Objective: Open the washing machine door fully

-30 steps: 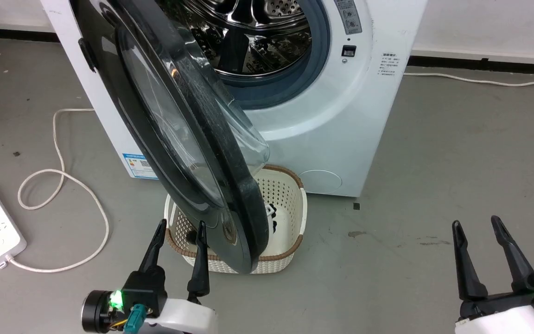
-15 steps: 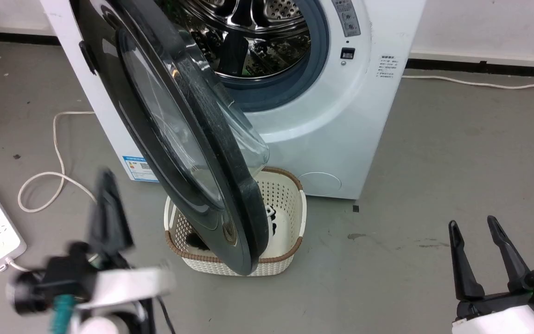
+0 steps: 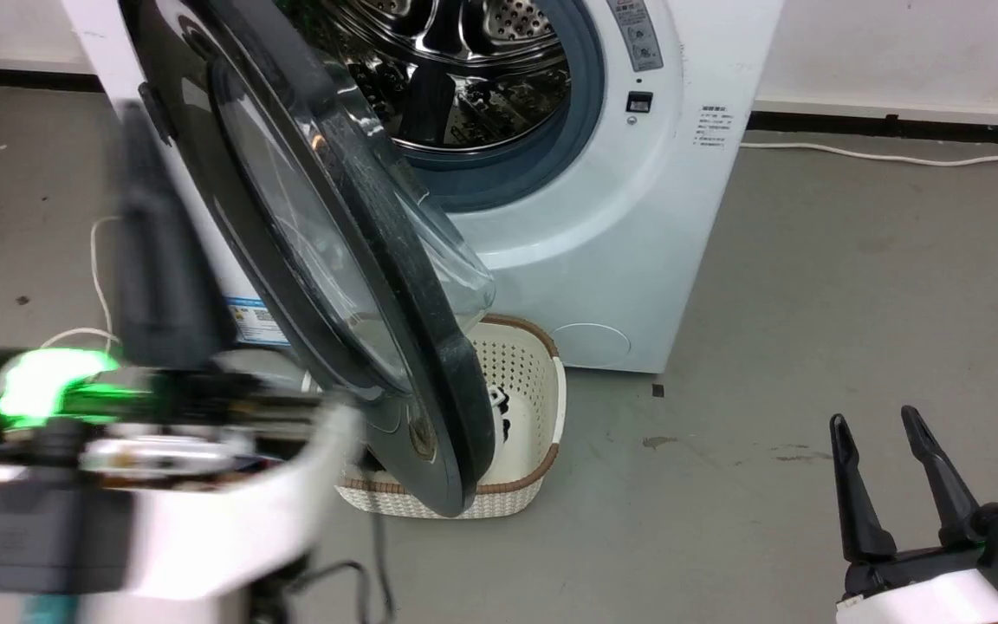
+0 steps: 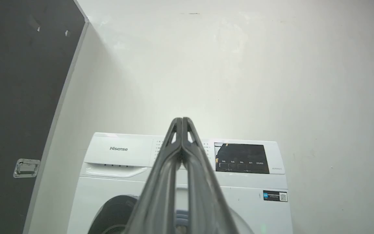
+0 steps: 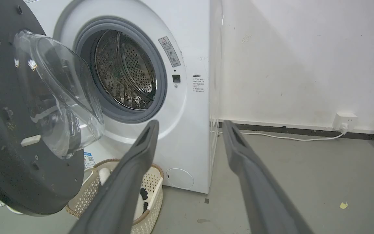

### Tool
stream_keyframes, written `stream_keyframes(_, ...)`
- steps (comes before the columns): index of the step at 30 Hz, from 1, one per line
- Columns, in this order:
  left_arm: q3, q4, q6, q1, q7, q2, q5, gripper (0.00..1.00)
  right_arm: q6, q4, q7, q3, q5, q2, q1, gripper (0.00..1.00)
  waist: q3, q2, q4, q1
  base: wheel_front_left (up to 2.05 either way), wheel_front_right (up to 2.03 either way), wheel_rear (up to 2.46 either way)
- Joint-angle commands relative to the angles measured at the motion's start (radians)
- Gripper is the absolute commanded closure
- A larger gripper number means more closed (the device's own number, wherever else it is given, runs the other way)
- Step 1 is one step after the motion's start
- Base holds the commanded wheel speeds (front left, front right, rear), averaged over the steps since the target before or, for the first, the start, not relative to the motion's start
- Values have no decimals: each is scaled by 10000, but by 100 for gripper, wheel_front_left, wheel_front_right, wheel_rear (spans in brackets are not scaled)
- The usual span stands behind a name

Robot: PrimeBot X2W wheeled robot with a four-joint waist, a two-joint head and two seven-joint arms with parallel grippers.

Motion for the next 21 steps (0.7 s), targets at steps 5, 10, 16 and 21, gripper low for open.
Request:
stream_keyframes(5, -2111, 1009, -210, 28, 111, 12, -234, 100, 8, 29, -45, 51, 90, 70, -73, 0, 14, 0, -112, 0, 0, 0, 0)
stream_keyframes(10, -3327, 2072, -100, 184, 238, 12, -716, 100, 8, 38, -45, 103, 148, 76, -89, 0, 68, 0, -197, 0, 0, 0, 0)
stream_keyframes(16, -4423, 4037, 124, 423, 411, 12, -1313, 100, 8, 49, -45, 49, 225, 84, -140, 0, 235, 0, -253, 0, 0, 0, 0)
stream_keyframes(21, -4657, 5659, 269, 261, 440, 12, -1728, 100, 8, 58, -45, 40, 242, 89, -217, 0, 381, 0, -274, 0, 0, 0, 0)
